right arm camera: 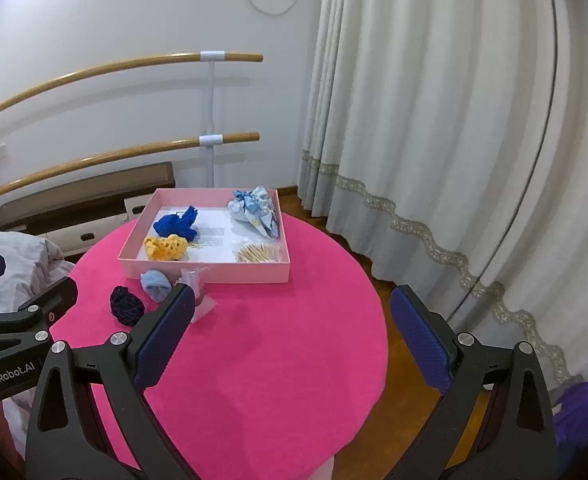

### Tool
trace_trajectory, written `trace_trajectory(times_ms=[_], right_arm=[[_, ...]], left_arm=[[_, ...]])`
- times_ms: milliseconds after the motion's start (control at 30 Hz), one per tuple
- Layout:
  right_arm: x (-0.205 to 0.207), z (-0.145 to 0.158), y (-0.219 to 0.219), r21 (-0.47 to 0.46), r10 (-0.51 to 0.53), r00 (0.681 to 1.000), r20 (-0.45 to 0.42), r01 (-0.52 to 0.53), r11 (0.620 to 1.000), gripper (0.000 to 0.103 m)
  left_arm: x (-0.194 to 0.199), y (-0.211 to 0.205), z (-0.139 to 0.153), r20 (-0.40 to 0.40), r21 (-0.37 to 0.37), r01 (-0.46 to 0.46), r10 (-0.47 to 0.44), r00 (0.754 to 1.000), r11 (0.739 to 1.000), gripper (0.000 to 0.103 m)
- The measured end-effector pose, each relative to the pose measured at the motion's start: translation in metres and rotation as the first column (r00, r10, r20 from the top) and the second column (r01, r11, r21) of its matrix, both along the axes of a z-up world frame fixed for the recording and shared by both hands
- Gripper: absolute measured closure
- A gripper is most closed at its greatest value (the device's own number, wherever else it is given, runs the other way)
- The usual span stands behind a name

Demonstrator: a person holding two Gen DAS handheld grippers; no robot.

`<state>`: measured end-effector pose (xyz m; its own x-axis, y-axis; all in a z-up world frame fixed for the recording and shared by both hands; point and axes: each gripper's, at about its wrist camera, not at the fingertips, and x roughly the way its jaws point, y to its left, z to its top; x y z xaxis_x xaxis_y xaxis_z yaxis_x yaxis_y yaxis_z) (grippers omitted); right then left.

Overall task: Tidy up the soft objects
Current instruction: 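Withdraw both open tools from the box back over the table, then lower both tools toward the navy crocheted net and the clear plastic cup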

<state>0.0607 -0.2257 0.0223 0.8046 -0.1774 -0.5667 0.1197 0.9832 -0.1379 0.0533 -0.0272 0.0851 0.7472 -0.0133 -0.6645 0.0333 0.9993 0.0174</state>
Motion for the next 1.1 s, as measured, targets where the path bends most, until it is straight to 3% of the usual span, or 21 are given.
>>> trace_trajectory(times_ms=[367,633,867,1100], right_arm=[[0.024,-0.019,0.002,-0.002,0.001,0.996,-0.087,-0.001,1.000,0.005],[0.052,-0.046,0.014,0.004,0.029,0.984,-0.176,-0.029,1.000,0.005],[0.092,-0.084,0.029,0.022,0.054,0.955,-0.292,-0.050,0.999,0.005],[0.130,-0.120,0.044,0.035,0.086,0.920,-0.382,-0.079,0.996,0.005]], left_arm=[[0.030,0.007,-0.017,-0.085,0.015,-0.013,0.014,0.996,1.000,0.000],[0.068,0.019,-0.048,-0.182,0.029,-0.041,0.046,0.982,0.999,0.000],[0.111,0.031,-0.087,-0.284,0.054,-0.059,0.072,0.956,0.997,0.000],[0.153,0.045,-0.119,-0.355,0.022,-0.063,0.067,0.933,0.998,0.000]])
